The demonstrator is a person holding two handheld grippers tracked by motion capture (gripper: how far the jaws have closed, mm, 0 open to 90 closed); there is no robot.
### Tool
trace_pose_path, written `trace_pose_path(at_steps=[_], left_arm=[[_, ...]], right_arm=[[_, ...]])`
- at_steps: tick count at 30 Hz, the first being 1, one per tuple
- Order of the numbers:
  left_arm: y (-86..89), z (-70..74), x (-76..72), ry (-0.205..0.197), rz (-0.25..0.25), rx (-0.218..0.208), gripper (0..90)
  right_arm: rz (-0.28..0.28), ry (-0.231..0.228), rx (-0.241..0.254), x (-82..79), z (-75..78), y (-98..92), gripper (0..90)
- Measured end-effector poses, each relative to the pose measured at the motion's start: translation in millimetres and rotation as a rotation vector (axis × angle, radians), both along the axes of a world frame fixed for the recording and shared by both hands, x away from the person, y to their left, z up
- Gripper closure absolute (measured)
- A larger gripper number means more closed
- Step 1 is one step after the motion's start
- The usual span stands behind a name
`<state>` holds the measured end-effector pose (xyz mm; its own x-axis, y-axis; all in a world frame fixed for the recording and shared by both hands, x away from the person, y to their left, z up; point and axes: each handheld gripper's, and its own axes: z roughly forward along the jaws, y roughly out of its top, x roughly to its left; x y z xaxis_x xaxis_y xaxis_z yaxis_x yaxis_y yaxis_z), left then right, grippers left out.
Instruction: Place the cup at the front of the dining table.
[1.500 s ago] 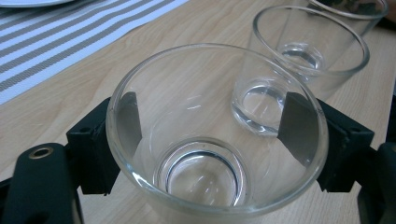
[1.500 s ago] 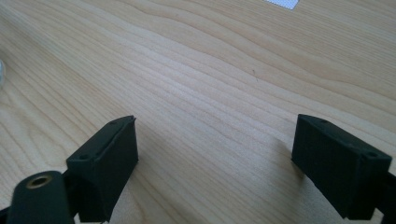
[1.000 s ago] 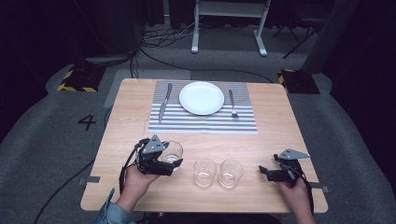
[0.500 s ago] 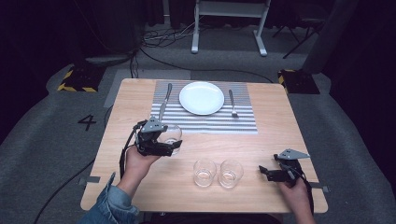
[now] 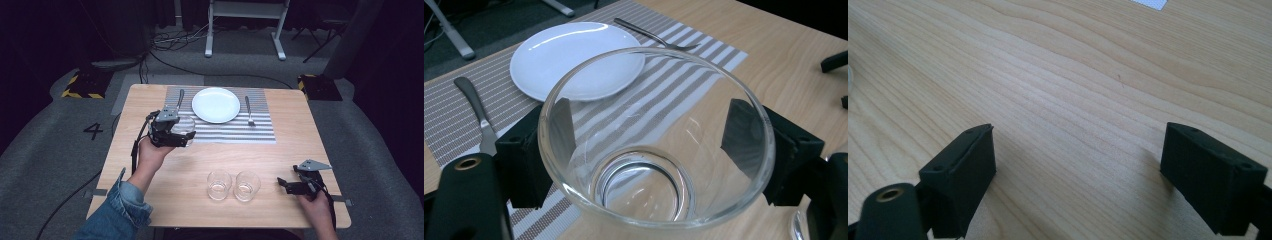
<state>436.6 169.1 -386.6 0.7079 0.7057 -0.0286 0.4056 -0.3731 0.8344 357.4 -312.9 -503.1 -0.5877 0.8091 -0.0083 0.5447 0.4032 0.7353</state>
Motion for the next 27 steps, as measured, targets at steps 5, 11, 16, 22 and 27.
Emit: trace_pose_path(at_steps=[5, 11, 16, 22, 27], left_arm=[[4.4, 1.1, 14.4, -0.005, 0.034, -0.03, 18.7], [3.7, 3.3, 26.1, -0.011, 0.068, -0.037, 18.7], [0.3, 3.0, 35.8, -0.009, 0.098, -0.036, 18.7], [-9.9, 1.1, 46.0, -0.017, 0.143, 0.003, 18.7], [-14.1, -2.9, 59.4, 0.001, 0.168, -0.027, 18.7]], right_arm=[[-0.001, 0.0, 0.0, 0.0, 0.0, 0.0, 14.5], [-0.001, 0.0, 0.0, 0.0, 0.0, 0.1, 14.5], [0.0, 0.0, 0.0, 0.0, 0.0, 0.0, 14.5], [0.0, 0.0, 0.0, 0.0, 0.0, 0.0, 14.5], [0.001, 0.0, 0.0, 0.1, 0.0, -0.1, 14.5]])
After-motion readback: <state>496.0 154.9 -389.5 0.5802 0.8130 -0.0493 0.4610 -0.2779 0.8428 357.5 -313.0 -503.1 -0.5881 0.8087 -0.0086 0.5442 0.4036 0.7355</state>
